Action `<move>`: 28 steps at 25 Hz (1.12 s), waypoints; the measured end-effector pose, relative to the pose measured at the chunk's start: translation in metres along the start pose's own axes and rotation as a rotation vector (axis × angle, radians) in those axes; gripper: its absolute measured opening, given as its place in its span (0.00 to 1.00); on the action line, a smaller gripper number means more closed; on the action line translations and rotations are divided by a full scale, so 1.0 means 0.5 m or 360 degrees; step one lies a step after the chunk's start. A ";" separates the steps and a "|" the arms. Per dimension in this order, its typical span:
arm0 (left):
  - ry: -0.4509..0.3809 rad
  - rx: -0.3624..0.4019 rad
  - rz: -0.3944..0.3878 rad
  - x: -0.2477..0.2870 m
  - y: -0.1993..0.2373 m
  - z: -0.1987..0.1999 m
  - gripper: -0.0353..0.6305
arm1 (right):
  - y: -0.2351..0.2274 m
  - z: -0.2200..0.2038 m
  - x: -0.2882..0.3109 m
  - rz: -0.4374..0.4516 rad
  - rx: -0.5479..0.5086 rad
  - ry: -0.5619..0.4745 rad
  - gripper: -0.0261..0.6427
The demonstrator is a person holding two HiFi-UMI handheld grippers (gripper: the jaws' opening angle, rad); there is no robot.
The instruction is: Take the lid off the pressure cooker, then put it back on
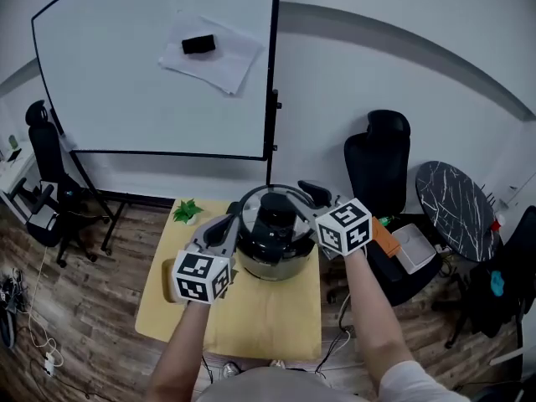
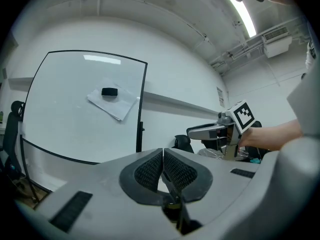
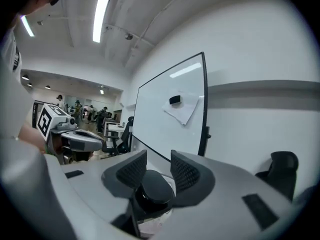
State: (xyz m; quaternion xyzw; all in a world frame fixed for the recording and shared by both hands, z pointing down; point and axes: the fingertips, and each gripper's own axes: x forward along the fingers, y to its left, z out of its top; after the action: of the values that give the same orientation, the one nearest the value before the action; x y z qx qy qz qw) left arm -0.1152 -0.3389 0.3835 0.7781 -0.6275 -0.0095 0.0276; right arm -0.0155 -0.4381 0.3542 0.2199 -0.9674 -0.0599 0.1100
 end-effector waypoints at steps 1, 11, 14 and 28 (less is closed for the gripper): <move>-0.0005 -0.0004 -0.0009 0.000 -0.001 0.003 0.08 | 0.001 0.002 -0.013 -0.0055 0.0012 -0.0027 0.25; -0.0014 -0.0030 -0.0063 -0.017 -0.018 0.010 0.08 | 0.036 -0.030 -0.121 -0.0426 0.0160 -0.0137 0.04; -0.0020 -0.0033 -0.0078 -0.022 -0.025 0.011 0.08 | 0.049 -0.040 -0.140 -0.0478 0.0158 -0.0138 0.04; -0.0015 -0.0028 -0.0108 -0.030 -0.040 0.003 0.08 | 0.087 -0.091 -0.171 -0.0534 0.0213 -0.0083 0.04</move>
State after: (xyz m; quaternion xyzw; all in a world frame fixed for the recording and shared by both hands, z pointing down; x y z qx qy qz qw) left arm -0.0989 -0.3198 0.3805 0.7986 -0.6007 -0.0196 0.0311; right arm 0.0529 -0.3647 0.3893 0.3834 -0.9215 -0.0187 0.0586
